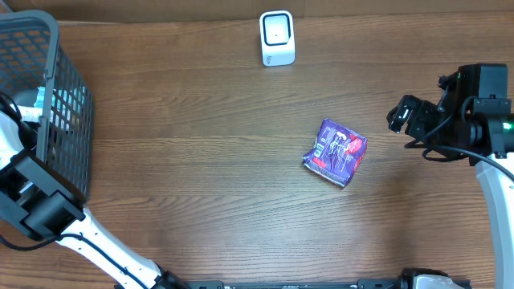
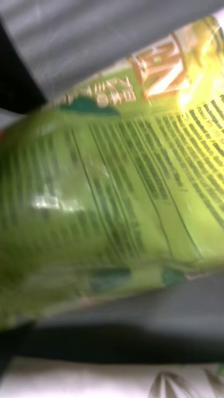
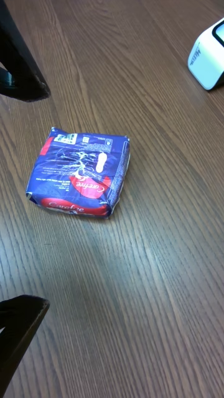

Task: Scan the item barcode
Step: 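Return the left gripper to the basket and grasp the green pouch, then carry the green pouch with the left gripper and set it beside the purple pack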

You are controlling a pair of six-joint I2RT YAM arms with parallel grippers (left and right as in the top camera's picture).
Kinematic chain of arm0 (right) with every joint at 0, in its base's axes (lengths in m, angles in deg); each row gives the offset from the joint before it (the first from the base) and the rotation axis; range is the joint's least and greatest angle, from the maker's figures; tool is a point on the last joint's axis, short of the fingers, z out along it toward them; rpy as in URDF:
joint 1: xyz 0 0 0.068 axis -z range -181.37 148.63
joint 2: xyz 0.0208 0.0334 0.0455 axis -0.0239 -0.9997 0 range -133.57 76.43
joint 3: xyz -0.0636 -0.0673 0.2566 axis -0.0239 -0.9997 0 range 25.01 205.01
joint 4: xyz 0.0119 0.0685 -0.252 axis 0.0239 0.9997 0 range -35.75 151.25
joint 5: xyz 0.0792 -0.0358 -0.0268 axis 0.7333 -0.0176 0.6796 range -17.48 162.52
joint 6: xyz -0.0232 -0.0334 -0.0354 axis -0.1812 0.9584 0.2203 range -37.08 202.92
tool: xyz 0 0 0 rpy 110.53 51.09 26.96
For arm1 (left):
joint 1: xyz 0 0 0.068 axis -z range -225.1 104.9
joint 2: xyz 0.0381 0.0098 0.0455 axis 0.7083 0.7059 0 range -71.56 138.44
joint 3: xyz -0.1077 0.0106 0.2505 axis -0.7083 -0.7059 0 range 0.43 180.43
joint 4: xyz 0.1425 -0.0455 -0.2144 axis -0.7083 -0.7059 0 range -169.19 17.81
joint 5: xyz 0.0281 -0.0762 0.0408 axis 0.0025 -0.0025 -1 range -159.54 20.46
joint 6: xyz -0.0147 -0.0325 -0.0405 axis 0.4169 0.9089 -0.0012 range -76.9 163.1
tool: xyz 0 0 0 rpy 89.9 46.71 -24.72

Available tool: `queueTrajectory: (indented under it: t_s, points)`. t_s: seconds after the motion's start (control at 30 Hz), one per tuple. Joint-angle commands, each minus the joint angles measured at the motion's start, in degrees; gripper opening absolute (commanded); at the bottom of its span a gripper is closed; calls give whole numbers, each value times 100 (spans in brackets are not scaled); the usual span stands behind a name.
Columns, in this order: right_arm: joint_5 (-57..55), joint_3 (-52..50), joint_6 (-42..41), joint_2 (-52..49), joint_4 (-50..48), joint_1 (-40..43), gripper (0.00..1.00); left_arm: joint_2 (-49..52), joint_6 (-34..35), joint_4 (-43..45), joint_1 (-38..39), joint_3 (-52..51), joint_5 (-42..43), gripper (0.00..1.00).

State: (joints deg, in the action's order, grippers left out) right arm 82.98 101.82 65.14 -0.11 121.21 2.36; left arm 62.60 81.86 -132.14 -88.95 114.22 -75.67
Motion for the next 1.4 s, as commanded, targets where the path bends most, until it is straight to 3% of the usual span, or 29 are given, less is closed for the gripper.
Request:
queueTrajectory:
  t_s: [0.0,0.07,0.1,0.43,0.77,1.0,1.13,1.37]
  points:
    - [-28,28,-2,11,-35,15,100,31,-26,-7,59,-103,74,53]
    - [-28,28,-2,11,-52,15,100,-7,-138,-26,66,-76,190,12]
    - [-28,28,-2,11,-61,15,100,-31,-201,-66,70,-37,258,4]
    - [-31,28,-2,11,-79,15,100,-962,-872,-551,83,564,535,4]
    - [-28,28,0,11,-103,15,100,-3473,-2247,-625,669,946,1091,4]
    - [-31,28,17,11,-103,15,100,-4706,-3198,-828,2625,946,1062,4]
    - [-31,28,20,11,-103,15,100,-4675,-3331,-1193,3930,835,1064,4]
    - [-33,28,153,11,-105,15,100,-3965,-3368,-1624,5545,-103,1392,4]
